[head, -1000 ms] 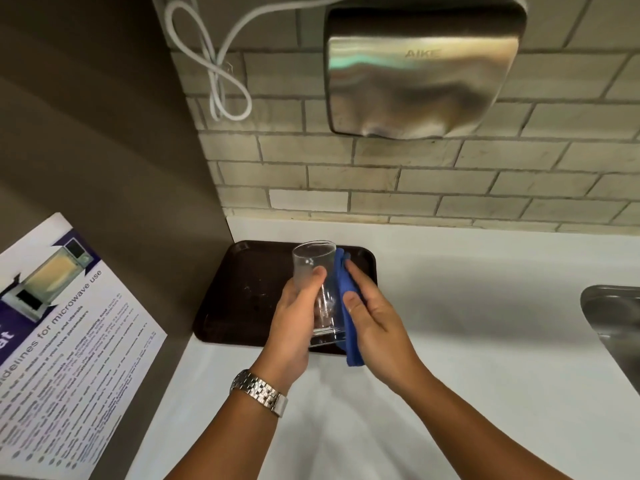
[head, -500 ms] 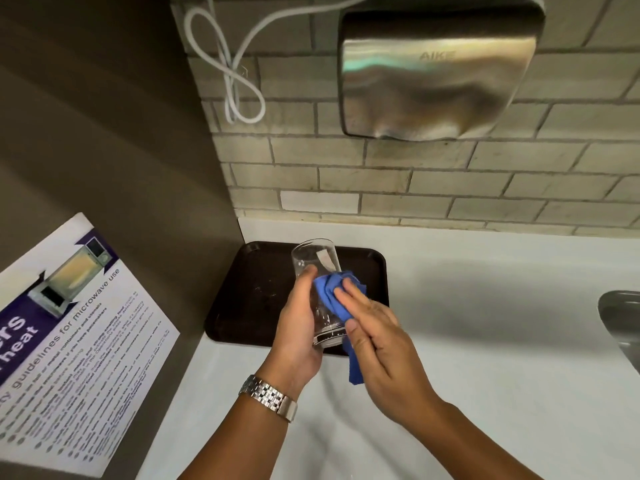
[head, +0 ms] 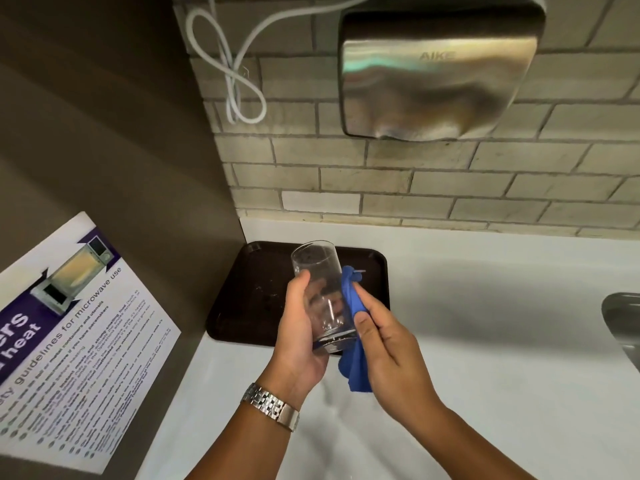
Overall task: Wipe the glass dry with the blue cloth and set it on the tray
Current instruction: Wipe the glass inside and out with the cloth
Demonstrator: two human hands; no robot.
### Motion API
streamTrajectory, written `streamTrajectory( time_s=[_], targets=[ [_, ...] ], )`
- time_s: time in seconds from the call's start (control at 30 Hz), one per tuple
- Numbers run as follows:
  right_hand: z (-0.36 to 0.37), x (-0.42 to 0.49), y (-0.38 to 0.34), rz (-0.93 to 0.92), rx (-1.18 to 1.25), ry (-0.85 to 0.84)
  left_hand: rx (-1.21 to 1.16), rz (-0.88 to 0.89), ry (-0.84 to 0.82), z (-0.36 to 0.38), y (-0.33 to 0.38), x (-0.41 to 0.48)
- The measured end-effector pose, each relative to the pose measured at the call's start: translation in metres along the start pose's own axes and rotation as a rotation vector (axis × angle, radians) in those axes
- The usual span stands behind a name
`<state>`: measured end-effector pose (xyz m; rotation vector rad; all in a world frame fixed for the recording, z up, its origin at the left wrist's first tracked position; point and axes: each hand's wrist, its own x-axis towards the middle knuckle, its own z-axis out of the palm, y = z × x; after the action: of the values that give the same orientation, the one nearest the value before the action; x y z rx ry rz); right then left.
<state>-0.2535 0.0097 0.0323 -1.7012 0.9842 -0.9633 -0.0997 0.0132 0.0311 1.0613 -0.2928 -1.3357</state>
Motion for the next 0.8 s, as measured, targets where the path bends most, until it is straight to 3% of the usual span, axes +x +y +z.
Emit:
streamTrajectory(
  time_s=[0.1, 0.27, 0.37, 0.43, 0.57, 0.6, 0.73, 0.8],
  targets=[
    [0.000, -0.008, 0.002, -0.099, -0.075, 0.015, -0.032, -0.044, -0.016, -0.002, -0.001, 0.000],
    [-0.001, 0.017, -0.005, 0.062, 0.070, -0.022, -0.023, -0.014, -0.002, -0.005, -0.010, 0.003],
    [-0.001, 0.011, -0.020, -0.179, -0.227, -0.043, 0.022, -0.010, -0.011, -0.003, -0.009, 0.002],
    [-0.002, 0.010, -0.016, -0.291, -0.271, -0.062, 0.048, -0.011, -0.017, -0.001, -0.006, 0.002],
    [-0.005, 0.032, -0.005, -0.017, -0.132, -0.031, 0.032, -0.007, -0.019, 0.002, -0.005, -0.002],
    [-0.006, 0.034, -0.006, -0.037, -0.172, -0.040, 0.037, -0.007, -0.034, 0.003, -0.004, -0.003],
    [-0.012, 0.032, -0.016, -0.403, -0.424, -0.138, 0.144, 0.036, -0.049, 0.002, -0.004, -0.007],
    [-0.021, 0.046, -0.015, -0.389, -0.431, -0.116, 0.180, 0.080, -0.048, 0.001, -0.008, -0.008]
  ],
)
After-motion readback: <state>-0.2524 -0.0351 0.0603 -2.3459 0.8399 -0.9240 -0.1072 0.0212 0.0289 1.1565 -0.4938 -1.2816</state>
